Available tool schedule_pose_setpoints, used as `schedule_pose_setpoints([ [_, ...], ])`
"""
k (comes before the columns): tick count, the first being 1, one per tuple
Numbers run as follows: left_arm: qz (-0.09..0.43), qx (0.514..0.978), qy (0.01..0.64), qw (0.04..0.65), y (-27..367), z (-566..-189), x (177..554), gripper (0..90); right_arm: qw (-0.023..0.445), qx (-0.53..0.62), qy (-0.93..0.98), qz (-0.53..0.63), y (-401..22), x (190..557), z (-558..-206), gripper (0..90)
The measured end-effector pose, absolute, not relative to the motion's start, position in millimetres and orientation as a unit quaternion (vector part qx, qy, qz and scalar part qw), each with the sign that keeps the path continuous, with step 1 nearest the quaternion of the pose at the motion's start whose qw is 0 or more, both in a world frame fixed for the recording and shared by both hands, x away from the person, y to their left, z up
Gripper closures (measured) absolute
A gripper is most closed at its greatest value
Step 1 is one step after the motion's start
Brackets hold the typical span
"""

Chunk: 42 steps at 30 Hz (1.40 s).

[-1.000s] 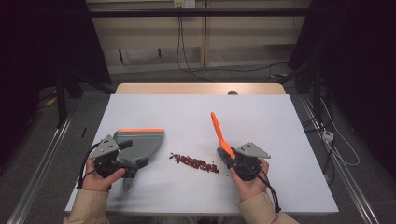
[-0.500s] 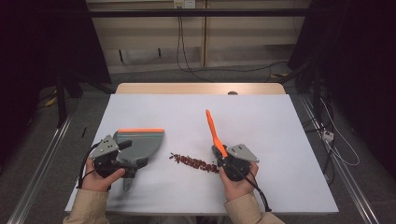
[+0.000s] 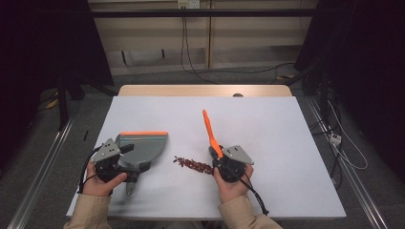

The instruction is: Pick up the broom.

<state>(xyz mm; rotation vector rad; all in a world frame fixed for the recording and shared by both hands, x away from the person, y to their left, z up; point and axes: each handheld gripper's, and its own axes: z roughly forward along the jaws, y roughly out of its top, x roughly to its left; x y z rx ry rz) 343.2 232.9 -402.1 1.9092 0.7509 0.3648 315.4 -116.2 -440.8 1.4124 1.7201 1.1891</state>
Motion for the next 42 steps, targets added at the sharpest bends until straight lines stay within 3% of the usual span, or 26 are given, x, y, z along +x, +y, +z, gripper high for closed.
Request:
schedule_pose_setpoints([
  [15, 0.152, 0.790, 0.313, 0.505, 235, -403, 343, 6.4, 0.290, 0.517, 0.661, 0.460, -98, 320, -440, 71.4],
  [24, 0.155, 0.792, 0.313, 0.501, 236, -403, 344, 6.4, 0.299, 0.511, 0.649, 0.478, -114, 322, -426, 71.5],
  [30, 0.157, 0.792, 0.314, 0.500, 236, -402, 343, 6.5, 0.270, 0.507, 0.637, 0.515, -108, 319, -413, 71.5],
  [42, 0.155, 0.792, 0.314, 0.500, 237, -404, 344, 6.6, 0.210, 0.502, 0.635, 0.548, -79, 326, -419, 71.5],
])
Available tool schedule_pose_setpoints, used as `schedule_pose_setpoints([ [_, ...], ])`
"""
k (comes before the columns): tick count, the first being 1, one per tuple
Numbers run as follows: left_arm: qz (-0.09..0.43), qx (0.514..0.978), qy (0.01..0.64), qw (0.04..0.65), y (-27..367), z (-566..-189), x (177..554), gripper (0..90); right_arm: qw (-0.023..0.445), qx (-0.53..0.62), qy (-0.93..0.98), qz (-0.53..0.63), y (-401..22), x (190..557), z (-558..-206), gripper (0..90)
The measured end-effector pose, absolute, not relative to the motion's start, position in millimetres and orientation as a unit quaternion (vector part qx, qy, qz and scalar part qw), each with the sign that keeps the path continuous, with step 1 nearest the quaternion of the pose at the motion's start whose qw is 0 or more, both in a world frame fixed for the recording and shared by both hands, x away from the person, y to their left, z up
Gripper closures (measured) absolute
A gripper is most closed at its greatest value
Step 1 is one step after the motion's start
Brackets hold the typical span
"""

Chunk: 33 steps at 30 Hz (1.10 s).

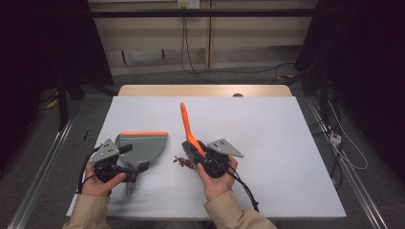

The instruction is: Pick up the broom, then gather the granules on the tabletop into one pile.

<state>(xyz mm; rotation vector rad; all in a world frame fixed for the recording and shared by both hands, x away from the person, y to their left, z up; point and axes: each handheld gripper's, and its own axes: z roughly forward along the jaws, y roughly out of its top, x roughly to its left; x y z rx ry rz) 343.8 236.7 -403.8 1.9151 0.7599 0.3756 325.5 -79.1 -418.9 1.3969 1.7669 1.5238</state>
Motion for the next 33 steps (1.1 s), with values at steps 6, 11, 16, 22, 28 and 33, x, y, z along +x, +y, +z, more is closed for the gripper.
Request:
schedule_pose_setpoints([
  [6, 0.156, 0.792, 0.314, 0.500, 236, -403, 344, 6.7, 0.191, 0.501, 0.635, 0.556, -74, 329, -421, 71.5],
  [11, 0.154, 0.792, 0.315, 0.500, 235, -404, 343, 6.7, 0.178, 0.505, 0.633, 0.559, -69, 330, -425, 71.5],
  [16, 0.155, 0.794, 0.312, 0.499, 235, -404, 344, 6.6, 0.172, 0.505, 0.634, 0.560, -65, 331, -427, 71.5],
  [22, 0.155, 0.793, 0.313, 0.499, 236, -404, 344, 6.6, 0.167, 0.507, 0.635, 0.559, -61, 333, -429, 71.5],
  [28, 0.156, 0.792, 0.315, 0.499, 237, -404, 344, 6.6, 0.160, 0.506, 0.635, 0.561, -53, 335, -430, 71.5],
  [33, 0.156, 0.791, 0.316, 0.500, 237, -404, 343, 6.6, 0.149, 0.507, 0.633, 0.566, -47, 336, -433, 71.5],
])
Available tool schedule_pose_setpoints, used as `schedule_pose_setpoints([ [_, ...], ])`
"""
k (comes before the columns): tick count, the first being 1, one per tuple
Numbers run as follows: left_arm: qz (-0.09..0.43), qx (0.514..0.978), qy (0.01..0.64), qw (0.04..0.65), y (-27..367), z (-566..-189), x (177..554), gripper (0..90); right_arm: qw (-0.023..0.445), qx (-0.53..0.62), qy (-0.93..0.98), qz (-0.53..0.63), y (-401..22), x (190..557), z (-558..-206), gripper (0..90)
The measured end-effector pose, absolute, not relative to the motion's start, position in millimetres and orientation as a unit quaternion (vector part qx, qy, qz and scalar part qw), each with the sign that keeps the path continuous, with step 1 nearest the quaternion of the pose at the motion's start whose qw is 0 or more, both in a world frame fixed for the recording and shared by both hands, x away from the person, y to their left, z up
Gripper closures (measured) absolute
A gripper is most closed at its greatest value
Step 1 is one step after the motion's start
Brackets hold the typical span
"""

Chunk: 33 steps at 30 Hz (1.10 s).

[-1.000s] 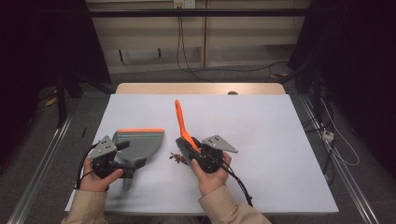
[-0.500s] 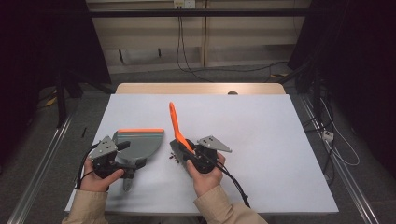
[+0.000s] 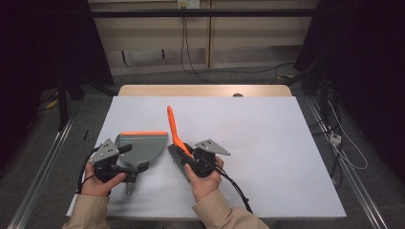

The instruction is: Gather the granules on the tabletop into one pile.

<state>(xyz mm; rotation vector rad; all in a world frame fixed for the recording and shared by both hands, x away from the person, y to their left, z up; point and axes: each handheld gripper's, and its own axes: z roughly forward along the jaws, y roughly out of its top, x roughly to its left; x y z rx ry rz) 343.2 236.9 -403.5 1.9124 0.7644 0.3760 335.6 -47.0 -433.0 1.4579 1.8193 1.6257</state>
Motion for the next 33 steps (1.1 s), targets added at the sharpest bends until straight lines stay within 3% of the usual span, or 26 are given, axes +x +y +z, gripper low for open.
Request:
schedule_pose_setpoints([
  [8, 0.157, 0.792, 0.317, 0.498, 238, -404, 344, 6.6, 0.119, 0.517, 0.628, 0.570, -36, 342, -437, 71.4],
  [13, 0.159, 0.791, 0.318, 0.499, 240, -404, 344, 6.6, 0.126, 0.524, 0.646, 0.540, -26, 349, -446, 71.5],
  [33, 0.158, 0.793, 0.315, 0.497, 236, -403, 343, 6.6, 0.140, 0.568, 0.622, 0.521, -69, 338, -452, 70.9],
])
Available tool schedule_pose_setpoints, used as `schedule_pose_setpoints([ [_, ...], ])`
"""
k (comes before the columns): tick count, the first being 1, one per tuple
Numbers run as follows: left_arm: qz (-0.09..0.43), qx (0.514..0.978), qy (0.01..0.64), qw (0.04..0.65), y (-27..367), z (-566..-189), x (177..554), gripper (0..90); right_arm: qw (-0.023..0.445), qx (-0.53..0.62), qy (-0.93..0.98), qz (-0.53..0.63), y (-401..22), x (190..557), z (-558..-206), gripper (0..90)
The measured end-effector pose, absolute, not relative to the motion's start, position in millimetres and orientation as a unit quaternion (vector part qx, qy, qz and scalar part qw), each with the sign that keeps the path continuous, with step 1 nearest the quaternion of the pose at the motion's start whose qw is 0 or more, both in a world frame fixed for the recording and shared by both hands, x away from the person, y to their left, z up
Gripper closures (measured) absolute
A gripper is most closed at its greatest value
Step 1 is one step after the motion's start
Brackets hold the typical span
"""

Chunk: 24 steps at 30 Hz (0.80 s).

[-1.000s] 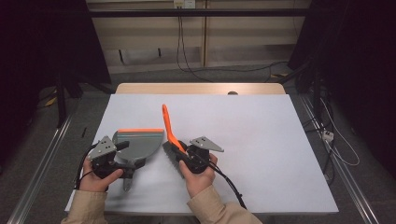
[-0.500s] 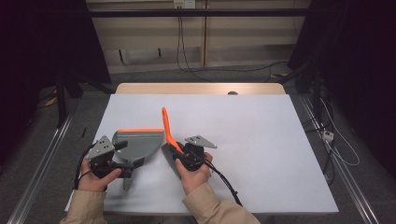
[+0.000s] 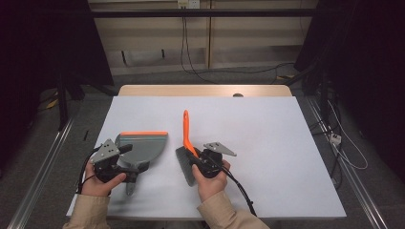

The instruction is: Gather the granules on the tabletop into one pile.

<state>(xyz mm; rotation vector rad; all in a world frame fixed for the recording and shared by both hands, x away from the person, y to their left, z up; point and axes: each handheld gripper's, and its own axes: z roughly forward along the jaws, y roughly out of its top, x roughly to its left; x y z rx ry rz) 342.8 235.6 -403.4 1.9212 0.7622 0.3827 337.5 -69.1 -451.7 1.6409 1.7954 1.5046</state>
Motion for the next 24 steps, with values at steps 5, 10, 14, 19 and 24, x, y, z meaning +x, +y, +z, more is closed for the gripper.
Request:
schedule_pose_setpoints([
  [5, 0.159, 0.796, 0.311, 0.494, 235, -404, 343, 6.6, 0.145, 0.576, 0.617, 0.516, -83, 334, -452, 70.6],
  [10, 0.159, 0.796, 0.311, 0.494, 233, -404, 343, 6.7, 0.149, 0.583, 0.614, 0.512, -94, 332, -452, 70.4],
  [14, 0.158, 0.796, 0.311, 0.494, 232, -404, 343, 6.7, 0.153, 0.585, 0.612, 0.509, -101, 330, -452, 70.3],
  [19, 0.160, 0.799, 0.308, 0.491, 231, -405, 343, 6.7, 0.156, 0.588, 0.610, 0.508, -109, 328, -451, 70.3],
  [24, 0.159, 0.798, 0.310, 0.492, 230, -405, 343, 6.7, 0.146, 0.592, 0.603, 0.514, -112, 328, -451, 70.4],
])
